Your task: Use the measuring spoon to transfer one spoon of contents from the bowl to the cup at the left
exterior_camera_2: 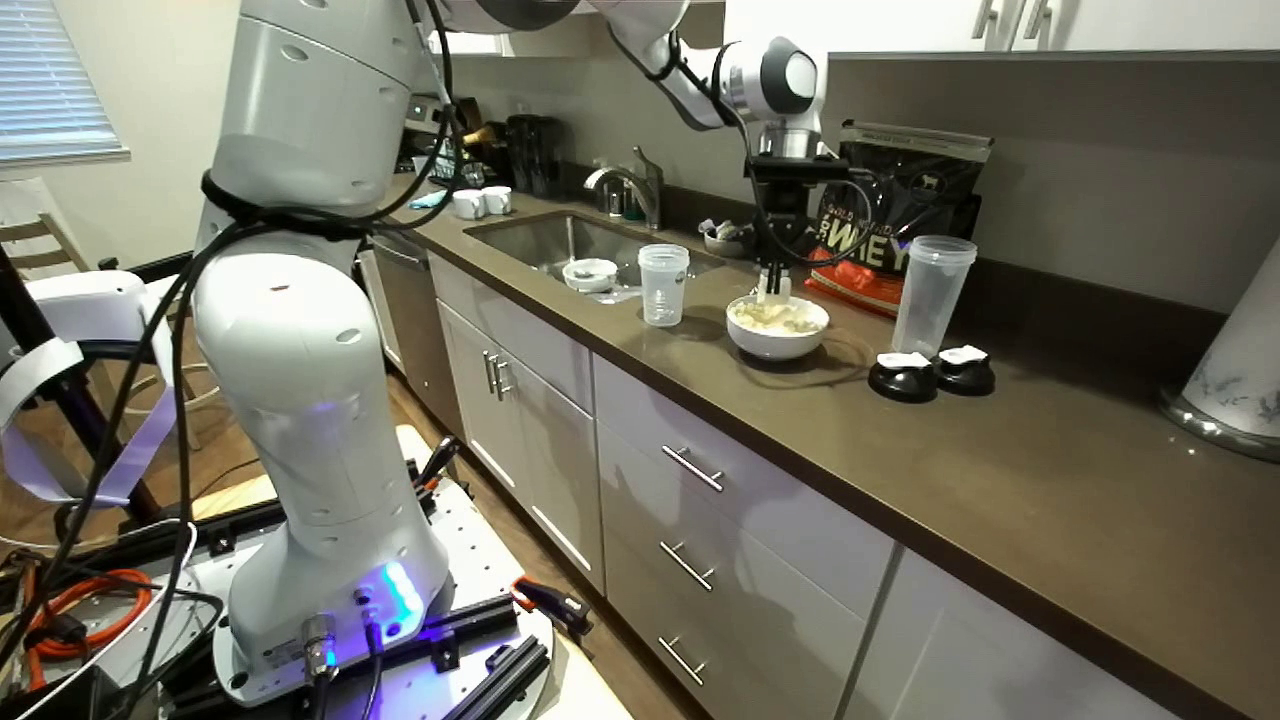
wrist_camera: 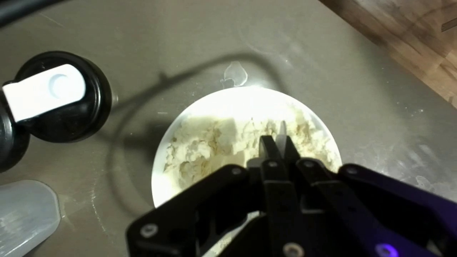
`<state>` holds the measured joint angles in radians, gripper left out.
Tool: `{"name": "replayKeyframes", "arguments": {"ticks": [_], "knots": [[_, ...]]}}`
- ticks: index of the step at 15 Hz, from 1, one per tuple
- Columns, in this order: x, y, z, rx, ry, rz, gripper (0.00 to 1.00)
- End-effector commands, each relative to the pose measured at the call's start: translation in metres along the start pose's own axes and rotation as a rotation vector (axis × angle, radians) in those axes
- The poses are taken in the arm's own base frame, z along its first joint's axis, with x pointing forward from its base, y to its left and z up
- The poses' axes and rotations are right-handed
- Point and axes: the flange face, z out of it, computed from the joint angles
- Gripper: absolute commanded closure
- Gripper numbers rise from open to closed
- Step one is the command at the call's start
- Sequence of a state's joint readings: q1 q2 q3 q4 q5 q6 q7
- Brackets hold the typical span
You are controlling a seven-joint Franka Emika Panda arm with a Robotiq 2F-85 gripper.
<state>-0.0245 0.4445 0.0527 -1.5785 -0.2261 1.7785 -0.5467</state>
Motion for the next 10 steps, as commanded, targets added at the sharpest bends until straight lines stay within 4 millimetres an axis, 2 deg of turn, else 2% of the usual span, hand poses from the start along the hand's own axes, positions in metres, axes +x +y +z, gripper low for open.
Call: {"name": "replayKeyframes", "arguments": {"ticks": [1, 10], "knots": [[-0.015, -0.008, -0.007, 0.034, 0.028, -0.024, 0.99], [-0.026, -0.015, -0.021, 0.114, 0.084, -0.036, 0.99]]}}
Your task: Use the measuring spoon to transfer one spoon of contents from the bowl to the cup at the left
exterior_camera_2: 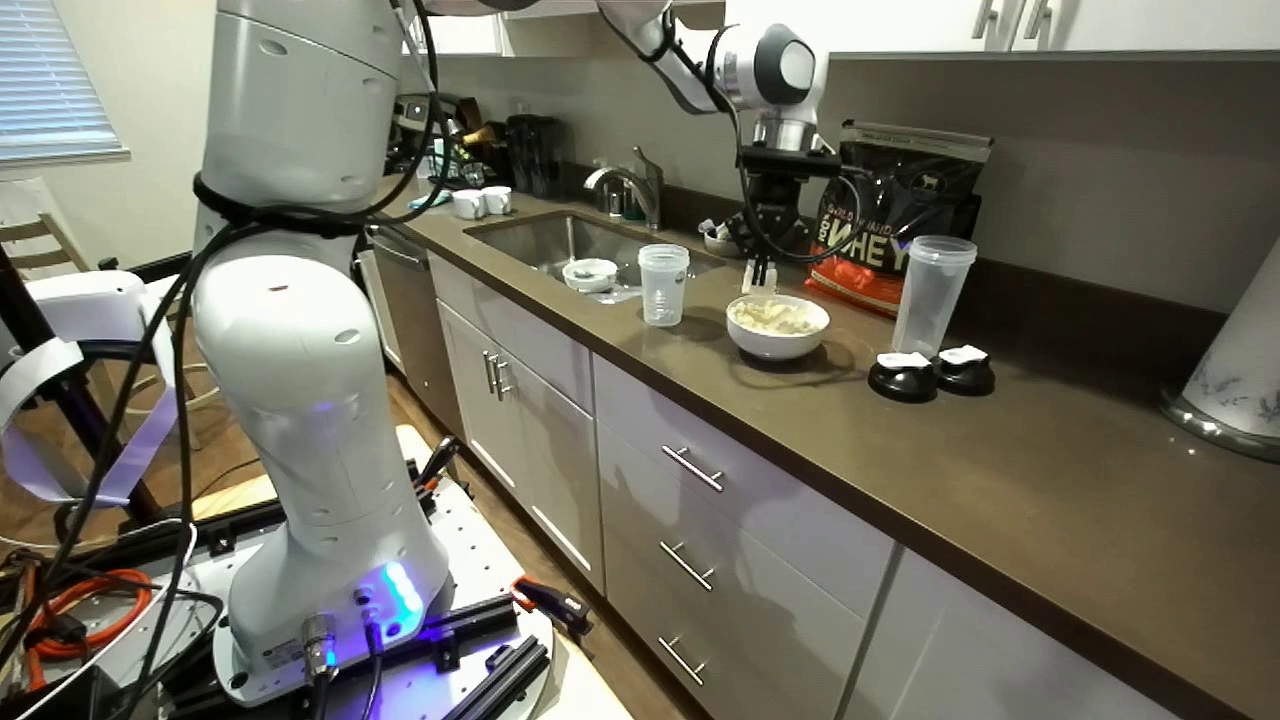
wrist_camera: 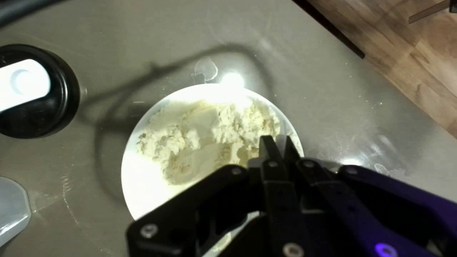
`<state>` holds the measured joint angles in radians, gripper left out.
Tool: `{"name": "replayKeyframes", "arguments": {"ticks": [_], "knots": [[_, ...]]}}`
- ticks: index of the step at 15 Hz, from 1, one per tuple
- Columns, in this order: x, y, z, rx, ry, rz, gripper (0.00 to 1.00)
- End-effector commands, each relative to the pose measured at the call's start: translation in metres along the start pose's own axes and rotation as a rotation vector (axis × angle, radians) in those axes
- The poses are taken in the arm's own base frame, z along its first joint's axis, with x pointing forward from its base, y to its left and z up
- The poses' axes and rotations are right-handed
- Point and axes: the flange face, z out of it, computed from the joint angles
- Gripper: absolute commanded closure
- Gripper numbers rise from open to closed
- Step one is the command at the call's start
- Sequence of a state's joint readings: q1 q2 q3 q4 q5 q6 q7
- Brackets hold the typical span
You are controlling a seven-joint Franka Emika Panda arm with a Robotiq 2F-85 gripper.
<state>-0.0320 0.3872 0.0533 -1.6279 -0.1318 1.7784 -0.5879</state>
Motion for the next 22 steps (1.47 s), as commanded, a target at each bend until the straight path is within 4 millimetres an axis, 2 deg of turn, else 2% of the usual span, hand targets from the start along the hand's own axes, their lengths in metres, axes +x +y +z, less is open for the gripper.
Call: {"name": "replayKeyframes", "arguments": {"ticks": [1, 10, 17, 22], "knots": [[-0.014, -0.006, -0.014, 0.044, 0.039, -0.024, 0.99], [-0.016, -0.025, -0.046, 0.038, 0.102, -0.036, 0.99], [-0.01, -0.052, -0.066, 0.032, 0.14, -0.056, 0.99], [-0.001, -0.073, -0.074, 0.021, 0.151, -0.089, 0.99]]}}
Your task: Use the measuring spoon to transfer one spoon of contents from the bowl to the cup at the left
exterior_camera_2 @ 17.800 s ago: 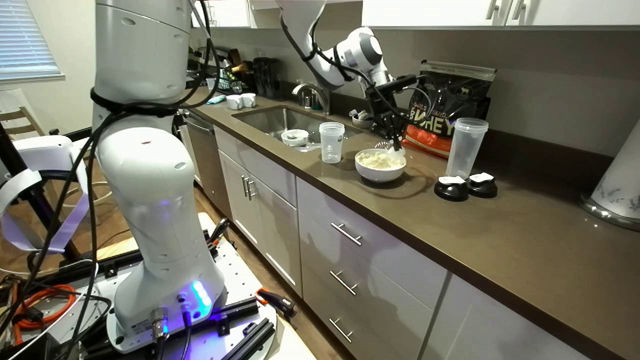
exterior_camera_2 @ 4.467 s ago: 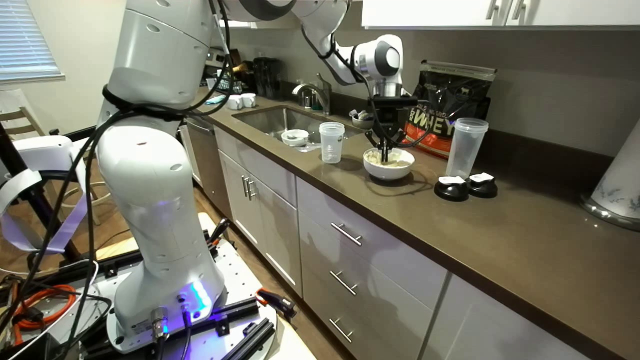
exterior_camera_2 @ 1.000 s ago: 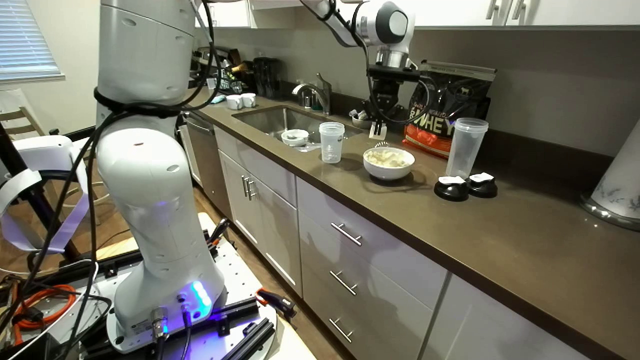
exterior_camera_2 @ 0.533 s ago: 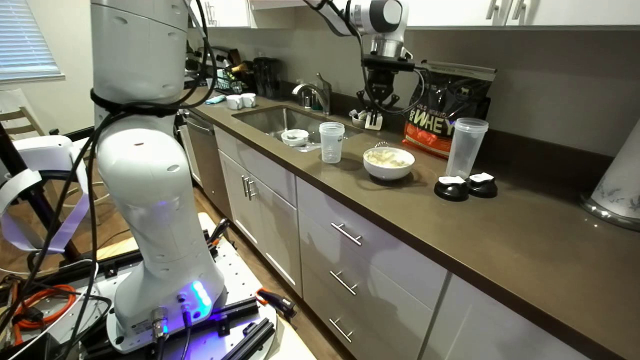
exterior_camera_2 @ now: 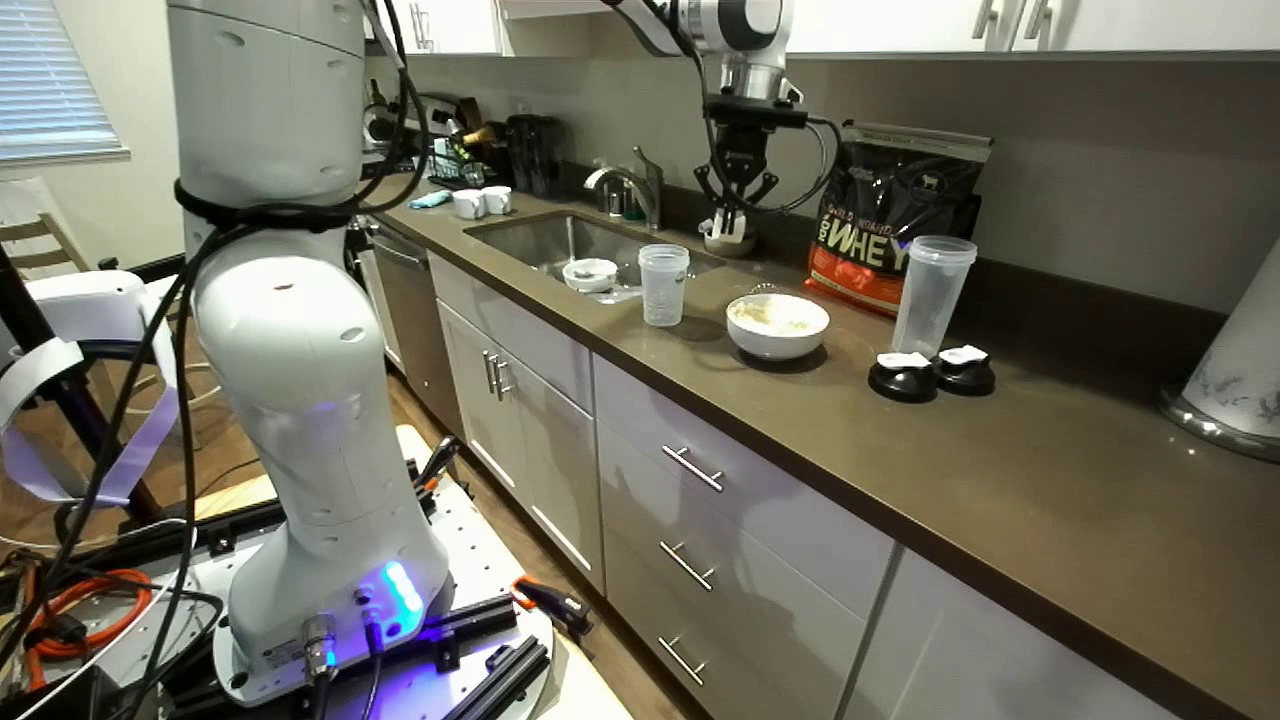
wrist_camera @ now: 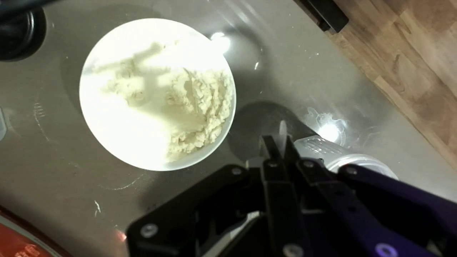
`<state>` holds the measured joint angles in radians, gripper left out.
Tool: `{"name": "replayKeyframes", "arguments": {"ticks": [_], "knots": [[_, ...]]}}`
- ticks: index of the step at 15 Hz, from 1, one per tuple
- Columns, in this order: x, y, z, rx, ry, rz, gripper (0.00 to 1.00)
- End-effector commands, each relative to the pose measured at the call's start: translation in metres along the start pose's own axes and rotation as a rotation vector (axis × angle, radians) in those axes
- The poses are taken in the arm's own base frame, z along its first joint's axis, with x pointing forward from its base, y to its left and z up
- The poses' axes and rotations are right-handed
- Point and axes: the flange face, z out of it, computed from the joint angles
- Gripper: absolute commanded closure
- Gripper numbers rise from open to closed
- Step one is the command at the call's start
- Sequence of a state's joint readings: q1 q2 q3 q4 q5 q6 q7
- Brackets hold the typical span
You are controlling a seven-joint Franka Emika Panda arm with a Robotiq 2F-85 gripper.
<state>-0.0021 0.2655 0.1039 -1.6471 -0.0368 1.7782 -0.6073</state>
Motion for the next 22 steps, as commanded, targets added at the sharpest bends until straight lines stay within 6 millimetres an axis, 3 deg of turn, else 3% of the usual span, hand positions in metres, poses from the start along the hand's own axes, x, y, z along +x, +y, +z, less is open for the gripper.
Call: {"name": "replayKeyframes", "arguments": {"ticks": [1, 14, 22], "knots": [[-0.001, -0.02, -0.006, 0.012, 0.016, -0.024, 0.99], [0.023, -0.055, -0.004, -0.027, 0.017, -0.09, 0.99], [0.034, -0.072, 0.01, -0.071, 0.021, -0.126, 0.99]]}}
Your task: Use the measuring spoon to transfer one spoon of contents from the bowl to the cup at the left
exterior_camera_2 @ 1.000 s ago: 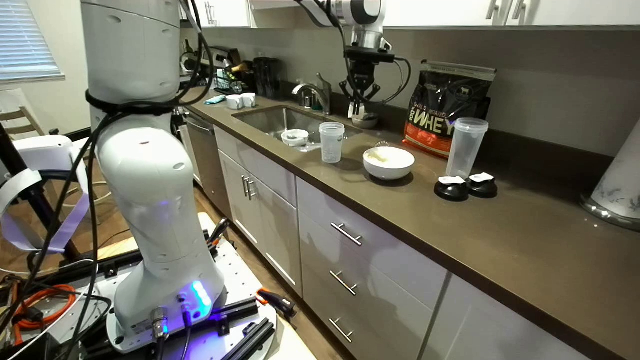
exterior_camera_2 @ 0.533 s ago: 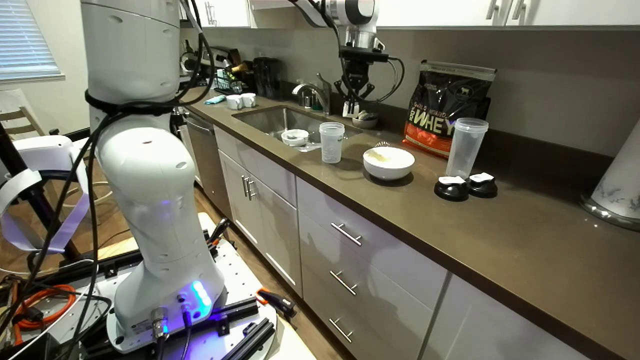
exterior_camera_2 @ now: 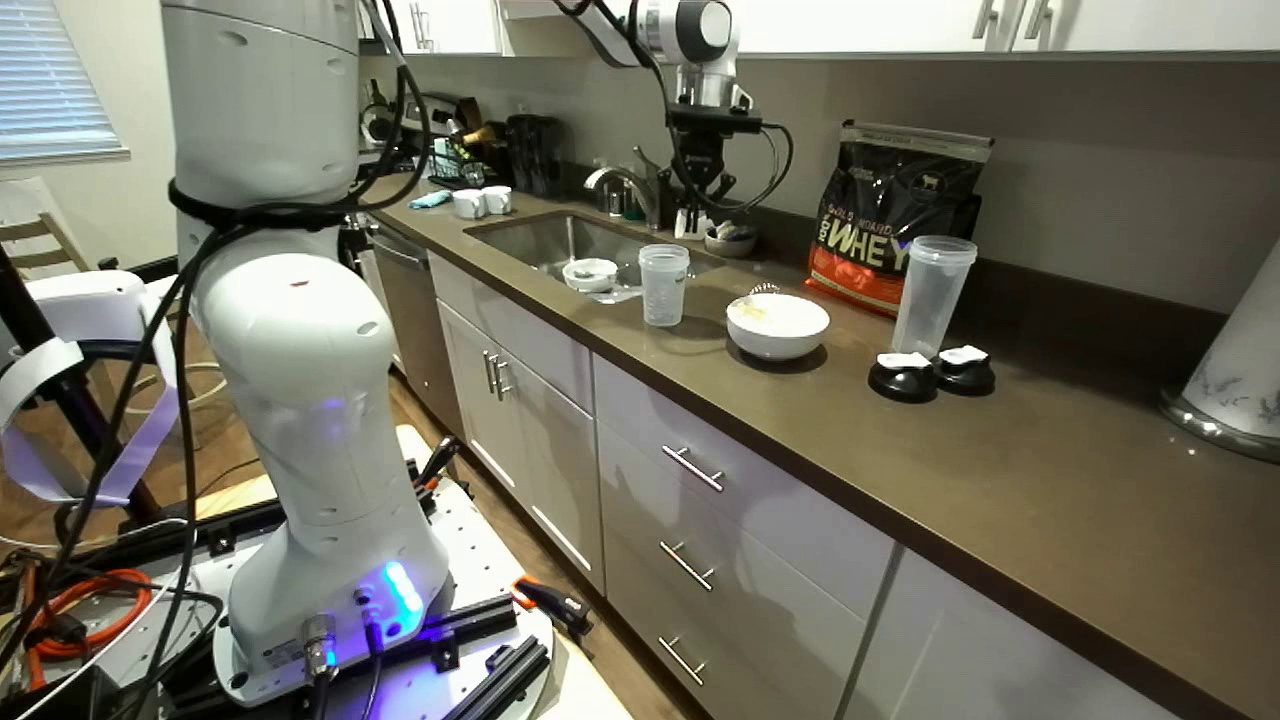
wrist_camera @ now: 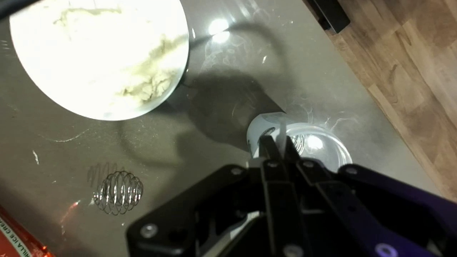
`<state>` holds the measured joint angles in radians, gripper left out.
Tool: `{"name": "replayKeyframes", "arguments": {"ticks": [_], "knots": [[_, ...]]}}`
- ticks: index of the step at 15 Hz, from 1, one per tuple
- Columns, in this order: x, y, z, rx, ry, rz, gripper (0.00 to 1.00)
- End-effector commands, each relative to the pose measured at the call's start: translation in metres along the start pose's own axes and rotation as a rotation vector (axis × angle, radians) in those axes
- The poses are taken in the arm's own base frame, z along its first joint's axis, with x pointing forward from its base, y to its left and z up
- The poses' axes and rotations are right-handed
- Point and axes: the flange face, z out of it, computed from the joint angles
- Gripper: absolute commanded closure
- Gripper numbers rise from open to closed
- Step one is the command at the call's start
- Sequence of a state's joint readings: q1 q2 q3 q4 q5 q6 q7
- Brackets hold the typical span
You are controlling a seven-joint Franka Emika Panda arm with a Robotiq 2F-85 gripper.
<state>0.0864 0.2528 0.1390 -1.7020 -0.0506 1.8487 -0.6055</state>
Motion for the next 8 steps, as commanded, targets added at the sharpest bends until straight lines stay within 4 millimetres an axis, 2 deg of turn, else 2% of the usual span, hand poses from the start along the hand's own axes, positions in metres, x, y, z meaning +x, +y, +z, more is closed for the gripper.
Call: {"name": "replayKeyframes", "arguments": {"ticks": [1, 8], "knots": [[-0.005, -0.009, -0.001, -0.038, 0.007, -0.003, 0.99], [-0.006, -0.019, 0.012, -0.103, 0.019, -0.024, 0.99]]}}
